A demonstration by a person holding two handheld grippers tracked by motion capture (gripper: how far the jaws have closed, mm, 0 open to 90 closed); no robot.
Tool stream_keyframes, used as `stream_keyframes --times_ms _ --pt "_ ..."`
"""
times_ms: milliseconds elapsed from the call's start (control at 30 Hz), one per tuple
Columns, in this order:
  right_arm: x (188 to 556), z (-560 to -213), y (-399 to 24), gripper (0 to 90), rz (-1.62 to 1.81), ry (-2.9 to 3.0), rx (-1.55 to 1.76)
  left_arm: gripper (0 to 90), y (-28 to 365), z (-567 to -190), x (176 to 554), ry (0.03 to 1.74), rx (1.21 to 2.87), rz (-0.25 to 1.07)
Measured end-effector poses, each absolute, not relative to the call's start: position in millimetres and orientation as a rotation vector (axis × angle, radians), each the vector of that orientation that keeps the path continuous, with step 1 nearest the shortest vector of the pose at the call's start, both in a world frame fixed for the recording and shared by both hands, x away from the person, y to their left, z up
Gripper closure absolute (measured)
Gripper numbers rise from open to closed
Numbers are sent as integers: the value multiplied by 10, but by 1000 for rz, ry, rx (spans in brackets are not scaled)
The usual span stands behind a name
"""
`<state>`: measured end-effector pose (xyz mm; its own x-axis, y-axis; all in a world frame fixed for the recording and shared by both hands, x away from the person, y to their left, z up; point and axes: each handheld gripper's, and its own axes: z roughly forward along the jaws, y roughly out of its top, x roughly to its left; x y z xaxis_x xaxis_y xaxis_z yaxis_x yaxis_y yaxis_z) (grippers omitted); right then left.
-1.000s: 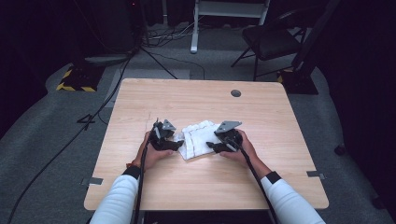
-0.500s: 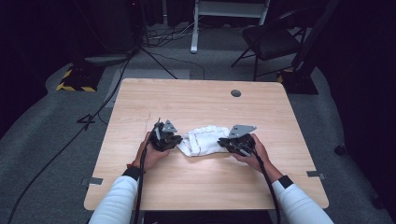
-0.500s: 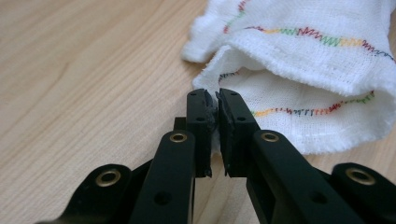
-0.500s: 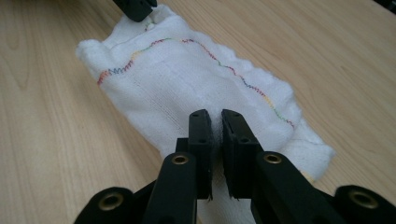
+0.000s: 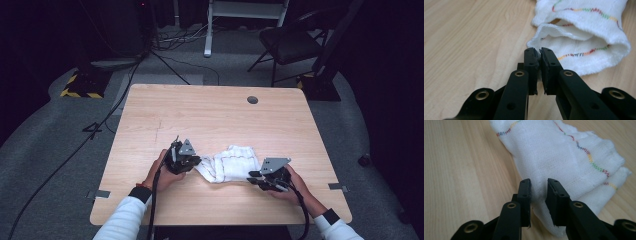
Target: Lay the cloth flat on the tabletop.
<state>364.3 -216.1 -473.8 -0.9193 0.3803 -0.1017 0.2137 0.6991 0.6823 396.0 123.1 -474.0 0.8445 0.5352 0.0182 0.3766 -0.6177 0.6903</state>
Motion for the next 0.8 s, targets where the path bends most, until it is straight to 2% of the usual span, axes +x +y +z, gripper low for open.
stream_keyframes --times_ms 33,267,300,333,400,533,633,800 --pt "3605 -4752 -2225 697 1043 2682 505 834 1231 -4749 3935 657 2310 285" --pt "3545 -4651 -2395 652 1046 2671 539 830 1267 -4701 3791 640 2288 293" --pt "3557 -4612 -2406 621 1045 2644 554 830 1259 -4687 3776 632 2281 293" --pt "3594 -4528 -2406 551 1076 2581 597 829 1249 -4681 3769 626 2279 295" --pt "3622 -4493 -2391 527 1093 2552 618 828 1225 -4665 3757 610 2270 297" --pt "3744 -4416 -2233 472 1123 2483 646 828 1151 -4649 3742 567 2263 290" --pt "3834 -4421 -1954 432 1155 2488 628 828 1083 -4649 3714 533 2275 292" --pt "3868 -4489 -1580 412 1132 2555 583 829 1011 -4652 3680 484 2297 273"
